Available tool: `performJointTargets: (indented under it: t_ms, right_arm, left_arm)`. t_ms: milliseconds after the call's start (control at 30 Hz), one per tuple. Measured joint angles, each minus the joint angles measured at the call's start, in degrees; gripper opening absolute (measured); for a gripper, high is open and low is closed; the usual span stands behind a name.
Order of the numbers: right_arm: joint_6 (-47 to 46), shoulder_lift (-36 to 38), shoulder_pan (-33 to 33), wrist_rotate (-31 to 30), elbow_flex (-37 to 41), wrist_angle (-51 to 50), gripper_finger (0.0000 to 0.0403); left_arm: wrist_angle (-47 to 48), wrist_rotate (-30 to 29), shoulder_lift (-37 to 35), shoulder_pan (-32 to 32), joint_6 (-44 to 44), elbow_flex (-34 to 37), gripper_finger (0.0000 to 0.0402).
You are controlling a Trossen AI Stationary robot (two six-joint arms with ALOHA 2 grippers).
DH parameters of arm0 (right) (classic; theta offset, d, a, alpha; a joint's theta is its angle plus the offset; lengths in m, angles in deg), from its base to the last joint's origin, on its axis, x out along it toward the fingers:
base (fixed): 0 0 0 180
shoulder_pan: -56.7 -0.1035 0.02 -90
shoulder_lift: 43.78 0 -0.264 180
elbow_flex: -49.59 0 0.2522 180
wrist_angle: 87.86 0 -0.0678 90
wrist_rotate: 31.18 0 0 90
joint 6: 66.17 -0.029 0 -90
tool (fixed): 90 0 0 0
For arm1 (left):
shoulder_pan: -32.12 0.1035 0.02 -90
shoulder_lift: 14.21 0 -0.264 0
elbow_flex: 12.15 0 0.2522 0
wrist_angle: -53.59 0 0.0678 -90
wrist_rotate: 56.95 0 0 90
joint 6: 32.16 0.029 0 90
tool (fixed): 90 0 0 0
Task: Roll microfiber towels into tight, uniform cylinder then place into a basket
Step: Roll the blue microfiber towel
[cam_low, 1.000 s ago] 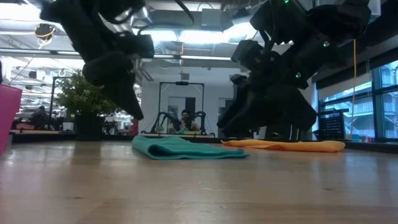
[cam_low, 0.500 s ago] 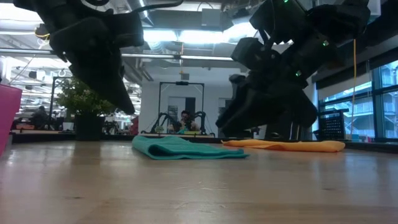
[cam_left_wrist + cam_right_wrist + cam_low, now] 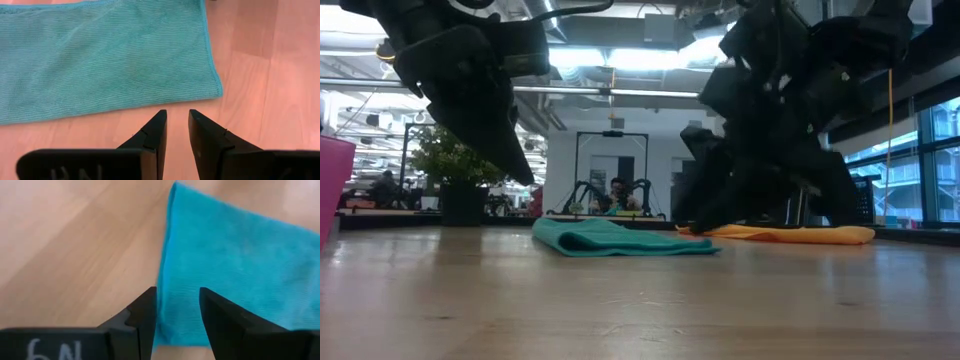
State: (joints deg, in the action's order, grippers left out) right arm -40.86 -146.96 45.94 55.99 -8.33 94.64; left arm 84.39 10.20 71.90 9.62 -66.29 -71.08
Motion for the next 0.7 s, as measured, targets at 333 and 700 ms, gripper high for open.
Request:
performJointTargets:
  t_ms: [333, 700]
  right_arm:
    - [0.7, -3.0, 0.0, -0.1, 0.0, 0.8, 0.0149]
    - [0.3, -3.7, -0.1, -2.9, -0.1, 0.9, 0.0057]
  left_arm:
    - [0.0, 0.0, 0.0, 0.0, 0.1, 0.0, 0.0072]
    - [0.0, -0.4, 0.0, 0.0, 0.1, 0.0, 0.0072]
